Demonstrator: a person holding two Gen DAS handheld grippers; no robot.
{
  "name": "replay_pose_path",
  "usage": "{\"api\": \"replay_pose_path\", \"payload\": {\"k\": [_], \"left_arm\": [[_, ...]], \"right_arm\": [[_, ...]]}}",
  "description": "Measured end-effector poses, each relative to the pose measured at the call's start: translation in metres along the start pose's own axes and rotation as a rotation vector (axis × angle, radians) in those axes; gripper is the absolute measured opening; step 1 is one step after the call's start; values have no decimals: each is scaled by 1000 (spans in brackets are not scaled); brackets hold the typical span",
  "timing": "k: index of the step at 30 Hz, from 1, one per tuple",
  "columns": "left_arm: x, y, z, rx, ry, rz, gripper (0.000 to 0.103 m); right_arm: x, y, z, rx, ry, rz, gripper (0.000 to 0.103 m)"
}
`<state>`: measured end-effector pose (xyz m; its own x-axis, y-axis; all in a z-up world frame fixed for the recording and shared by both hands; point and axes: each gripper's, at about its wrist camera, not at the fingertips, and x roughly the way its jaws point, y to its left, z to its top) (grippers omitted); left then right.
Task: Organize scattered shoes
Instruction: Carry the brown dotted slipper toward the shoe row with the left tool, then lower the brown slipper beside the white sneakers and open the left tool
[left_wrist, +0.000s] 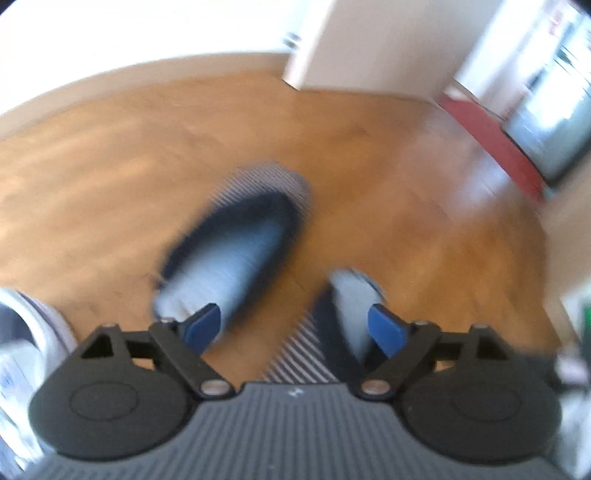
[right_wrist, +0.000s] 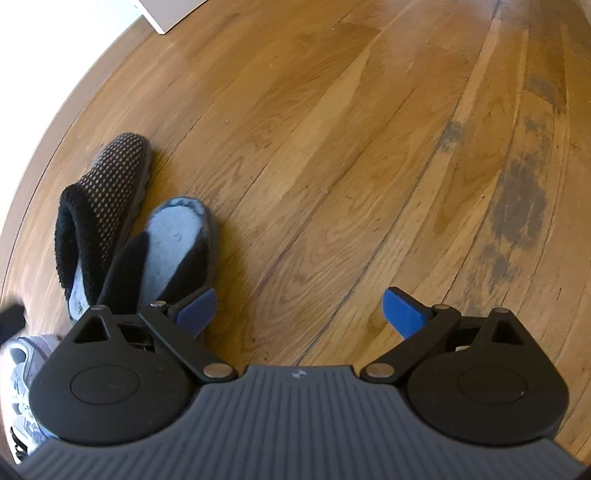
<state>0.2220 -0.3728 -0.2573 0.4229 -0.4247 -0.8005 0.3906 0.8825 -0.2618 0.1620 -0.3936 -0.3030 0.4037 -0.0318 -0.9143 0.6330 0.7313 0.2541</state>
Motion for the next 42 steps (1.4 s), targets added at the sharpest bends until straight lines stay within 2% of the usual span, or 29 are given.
{"api": "replay_pose_path", "payload": {"k": [3, 6, 7, 8, 9, 11, 13, 15, 19, 21, 22, 23, 24, 25, 26, 27, 30, 33, 35, 38, 42], "left_arm": [[40, -4, 11, 33, 8, 10, 86], [64, -19, 12, 146, 8, 21, 70], [71, -26, 10, 206, 3, 23, 47], [71, -29, 10, 230, -2, 31, 32], [81, -32, 8, 267, -1, 66, 30], [99, -27, 8, 276, 18, 104, 13], [104, -21, 5, 253, -4, 94, 11], [92, -19, 3, 239, -27, 98, 9], [49, -19, -12, 221, 23, 58, 12], [36, -24, -22, 225, 44, 60, 23], [29, -26, -27, 237, 51, 74, 37], [21, -26, -30, 249, 35, 83, 51], [11, -23, -31, 254, 4, 83, 56], [5, -20, -31, 251, -14, 87, 66], [-1, -18, -30, 246, -31, 91, 75], [-11, -12, -30, 230, -47, 98, 79], [-33, 12, -32, 159, -30, 82, 80], [-48, 31, -44, 105, 4, 92, 80], [-60, 43, -56, 75, 26, 100, 80], [-66, 57, -70, 50, 89, 131, 80], [-87, 75, -86, -11, 139, 106, 80]], "right_arm": [[1, 4, -2, -10, 11, 22, 98], [-4, 9, -5, -63, -4, 26, 98], [-7, 11, -6, -82, -10, 24, 98], [-7, 12, -6, -89, -12, 25, 98], [-7, 12, -6, -87, -10, 27, 98], [-4, 12, -5, -79, -4, 31, 98], [-3, 15, -5, -81, 1, 44, 98], [-5, 19, -5, -108, -8, 69, 98], [-13, 41, -5, -272, -68, 145, 98], [-15, 50, -3, -343, -85, 184, 100], [-14, 67, 5, -496, -96, 270, 100], [-13, 82, 8, -656, -132, 282, 100], [-12, 97, 10, -816, -168, 293, 101], [-11, 112, 13, -972, -201, 301, 101], [-7, 124, 16, -1079, -213, 290, 101], [-3, 136, 18, -1186, -224, 278, 100], [9, 171, 26, -1503, -255, 239, 98], [14, 196, 23, -1736, -269, 288, 98], [27, 208, 16, -1885, -232, 265, 95], [51, 215, -1, -2086, -98, 199, 84], [51, 204, -23, -2231, -76, 232, 82]]}}
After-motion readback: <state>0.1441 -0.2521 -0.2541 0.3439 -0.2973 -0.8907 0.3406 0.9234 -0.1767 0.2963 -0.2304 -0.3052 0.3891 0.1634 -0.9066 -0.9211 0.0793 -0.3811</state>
